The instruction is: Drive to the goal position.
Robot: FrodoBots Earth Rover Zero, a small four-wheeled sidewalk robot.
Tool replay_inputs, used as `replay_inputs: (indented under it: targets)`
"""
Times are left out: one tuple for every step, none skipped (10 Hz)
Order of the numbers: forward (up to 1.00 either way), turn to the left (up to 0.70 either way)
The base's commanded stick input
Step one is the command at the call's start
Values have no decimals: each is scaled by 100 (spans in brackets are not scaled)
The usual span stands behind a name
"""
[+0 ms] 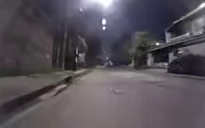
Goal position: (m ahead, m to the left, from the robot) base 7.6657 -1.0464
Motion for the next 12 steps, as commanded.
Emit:
replay_inputs:
  targets:
    - [70,0]
    - [70,0]
    - [70,0]
    - [70,0]
    - [70,0]
    - [70,-8]
    - [70,-21]
    - [70,-34]
    - [70,-35]
    - [70,-35]
    - [70,-27]
    - [70,-2]
